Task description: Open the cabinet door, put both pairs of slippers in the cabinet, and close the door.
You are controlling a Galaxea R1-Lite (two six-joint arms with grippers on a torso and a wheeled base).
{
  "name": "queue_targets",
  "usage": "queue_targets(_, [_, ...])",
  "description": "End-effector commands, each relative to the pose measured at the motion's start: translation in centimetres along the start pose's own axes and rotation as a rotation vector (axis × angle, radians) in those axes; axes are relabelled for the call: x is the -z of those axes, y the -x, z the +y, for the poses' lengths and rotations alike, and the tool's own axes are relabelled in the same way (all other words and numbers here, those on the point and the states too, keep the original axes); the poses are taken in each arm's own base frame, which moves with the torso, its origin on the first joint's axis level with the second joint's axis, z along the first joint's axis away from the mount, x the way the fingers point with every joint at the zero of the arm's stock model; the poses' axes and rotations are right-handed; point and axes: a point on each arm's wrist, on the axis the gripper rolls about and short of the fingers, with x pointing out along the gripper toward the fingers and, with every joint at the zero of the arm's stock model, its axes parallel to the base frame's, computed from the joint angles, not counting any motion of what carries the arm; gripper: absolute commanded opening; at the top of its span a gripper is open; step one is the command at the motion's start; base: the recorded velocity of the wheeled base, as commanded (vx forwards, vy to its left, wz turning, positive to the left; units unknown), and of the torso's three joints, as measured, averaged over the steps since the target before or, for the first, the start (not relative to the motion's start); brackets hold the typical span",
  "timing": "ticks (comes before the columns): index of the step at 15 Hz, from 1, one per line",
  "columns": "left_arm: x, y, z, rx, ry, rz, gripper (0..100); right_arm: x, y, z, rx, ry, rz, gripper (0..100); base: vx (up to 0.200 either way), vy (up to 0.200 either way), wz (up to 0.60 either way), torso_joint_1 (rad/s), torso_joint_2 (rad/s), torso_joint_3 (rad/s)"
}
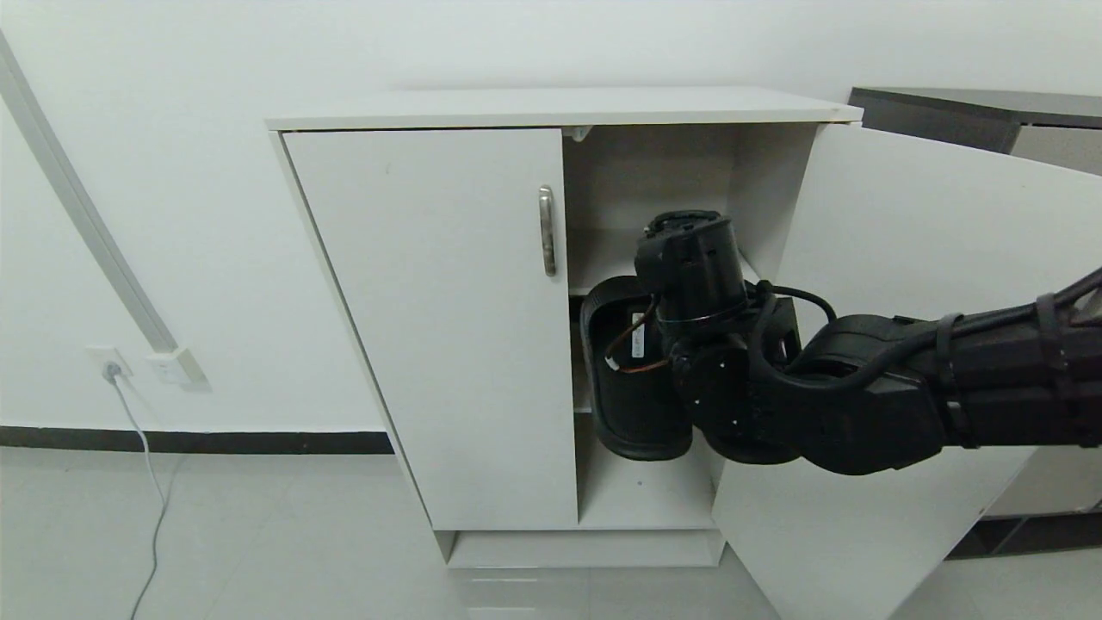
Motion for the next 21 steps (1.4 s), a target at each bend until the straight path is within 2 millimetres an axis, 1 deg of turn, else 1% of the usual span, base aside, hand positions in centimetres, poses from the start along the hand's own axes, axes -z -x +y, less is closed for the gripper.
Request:
queue_targets(1, [0.0, 0.0, 0.0, 0.000, -0.001, 0.001, 0, 0.6, -0.5, -0.5, 0.016, 0.009, 0.009, 0, 0.000, 0.000, 0.00, 0.000, 0.00, 0.000])
queue_targets(4, [0.0, 0.0, 0.0, 0.000, 0.001, 0.001, 0, 0.7, -0.7, -0.7, 0.022, 0.007, 0.006, 0, 0.000, 0.000, 0.00, 0.000, 0.00, 0.000])
queue_targets(11, [0.0, 0.0, 0.0, 0.000, 0.001, 0.001, 0, 0.3, -0.6, -0.8, 0.019, 0.002, -0.009, 0, 0.200, 0.000, 0.00, 0.001, 0.00, 0.004])
queue_targets(15, [0.0, 0.0, 0.0, 0.000, 0.002, 0.001, 0, 0.7, -0.7, -0.6, 0.019, 0.018, -0.002, 0, 0.200, 0.000, 0.00, 0.001, 0.00, 0.005])
queue_targets(17, [0.0, 0.0, 0.0, 0.000, 0.002, 0.001, 0, 0.8, -0.9, -0.5, 0.017, 0.019, -0.004, 0, 0.000, 0.000, 0.00, 0.000, 0.00, 0.000])
queue_targets(18, [0.0, 0.0, 0.0, -0.001, 0.002, 0.001, 0, 0.9, -2.0, -0.2, 0.002, 0.022, -0.044, 0, 0.000, 0.000, 0.00, 0.000, 0.00, 0.000])
queue_targets(19, [0.0, 0.0, 0.0, -0.001, 0.002, 0.001, 0, 0.9, -2.6, -0.1, -0.028, 0.032, -0.065, 0, 0.000, 0.000, 0.00, 0.000, 0.00, 0.000])
queue_targets(20, [0.0, 0.0, 0.0, -0.001, 0.004, 0.001, 0, 0.9, -2.8, -0.1, -0.041, 0.037, -0.071, 0, 0.000, 0.000, 0.00, 0.000, 0.00, 0.000])
queue_targets(21, [0.0, 0.0, 0.0, -0.001, 0.002, 0.001, 0, 0.9, -3.7, -0.2, -0.050, 0.055, -0.080, 0, 0.000, 0.000, 0.00, 0.000, 0.00, 0.000])
